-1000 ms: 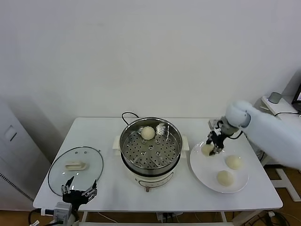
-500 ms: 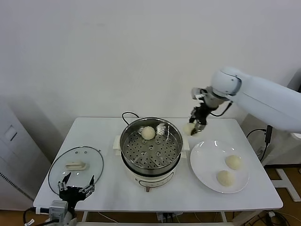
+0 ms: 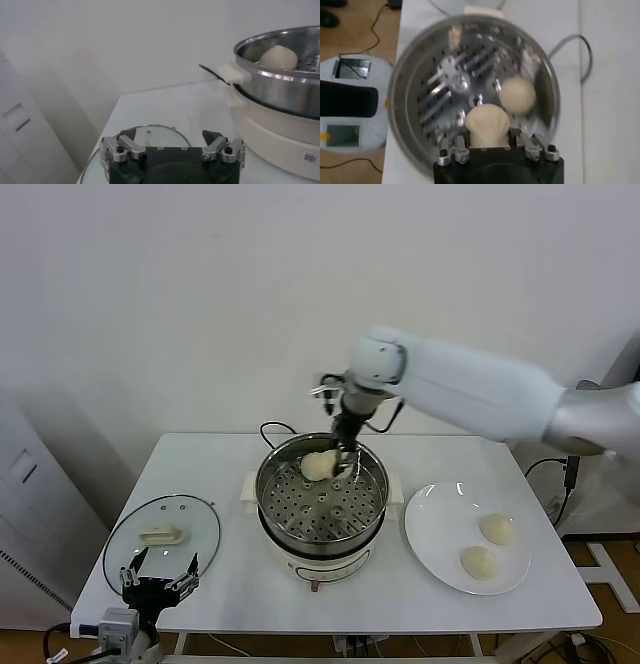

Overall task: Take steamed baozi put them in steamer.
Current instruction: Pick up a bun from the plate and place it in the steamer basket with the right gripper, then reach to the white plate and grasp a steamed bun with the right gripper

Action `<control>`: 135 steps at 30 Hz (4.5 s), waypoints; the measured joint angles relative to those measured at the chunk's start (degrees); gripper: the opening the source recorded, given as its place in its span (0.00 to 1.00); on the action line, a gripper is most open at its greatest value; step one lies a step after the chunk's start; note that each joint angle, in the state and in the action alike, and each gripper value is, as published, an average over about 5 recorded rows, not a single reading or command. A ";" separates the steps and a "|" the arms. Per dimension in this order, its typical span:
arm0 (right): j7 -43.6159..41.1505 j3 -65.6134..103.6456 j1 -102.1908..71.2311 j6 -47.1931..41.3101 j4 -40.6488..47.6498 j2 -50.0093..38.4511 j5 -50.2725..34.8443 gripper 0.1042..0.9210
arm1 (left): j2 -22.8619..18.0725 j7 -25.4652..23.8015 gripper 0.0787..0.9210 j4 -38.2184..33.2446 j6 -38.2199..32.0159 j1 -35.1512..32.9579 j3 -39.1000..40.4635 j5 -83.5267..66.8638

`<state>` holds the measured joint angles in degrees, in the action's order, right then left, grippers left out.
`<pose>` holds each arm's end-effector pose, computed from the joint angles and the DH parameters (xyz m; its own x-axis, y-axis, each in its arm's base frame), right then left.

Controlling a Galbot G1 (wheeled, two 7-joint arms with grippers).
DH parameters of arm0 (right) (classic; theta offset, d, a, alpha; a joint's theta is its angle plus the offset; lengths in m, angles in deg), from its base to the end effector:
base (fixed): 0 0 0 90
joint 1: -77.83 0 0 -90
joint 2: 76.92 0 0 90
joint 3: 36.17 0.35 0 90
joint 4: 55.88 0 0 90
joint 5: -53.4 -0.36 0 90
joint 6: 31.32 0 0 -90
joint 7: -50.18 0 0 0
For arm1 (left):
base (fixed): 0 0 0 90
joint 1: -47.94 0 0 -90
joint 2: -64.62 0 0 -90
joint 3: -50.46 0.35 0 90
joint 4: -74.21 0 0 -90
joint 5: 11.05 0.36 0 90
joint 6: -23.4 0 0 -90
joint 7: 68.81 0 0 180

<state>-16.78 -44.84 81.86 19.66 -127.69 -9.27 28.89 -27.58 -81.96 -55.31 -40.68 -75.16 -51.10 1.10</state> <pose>0.5585 0.1369 -0.0123 -0.0914 -0.1989 0.9757 -0.9877 -0.1064 -0.1142 0.1608 0.0510 -0.2516 -0.9266 -0.0720 0.3691 0.0060 0.9785 0.2060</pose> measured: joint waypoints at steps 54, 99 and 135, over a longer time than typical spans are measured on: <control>-5.24 4.00 1.73 4.58 -8.27 -19.57 10.06 0.88 | 0.00 -0.31 0.88 0.79 0.88 0.72 0.02 -3.37; -3.91 34.17 -45.64 27.15 -7.86 -36.06 39.36 0.88 | 0.00 -0.47 0.88 2.06 1.19 -2.88 0.47 -3.34; -3.49 37.30 -48.73 25.77 -5.95 -34.99 40.97 0.45 | 0.00 -0.45 0.88 2.73 1.38 -2.64 0.52 -3.06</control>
<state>-20.26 -7.54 33.13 45.42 -133.64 -44.26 69.86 -27.58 -82.41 -52.58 -39.31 -77.79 -50.57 -1.97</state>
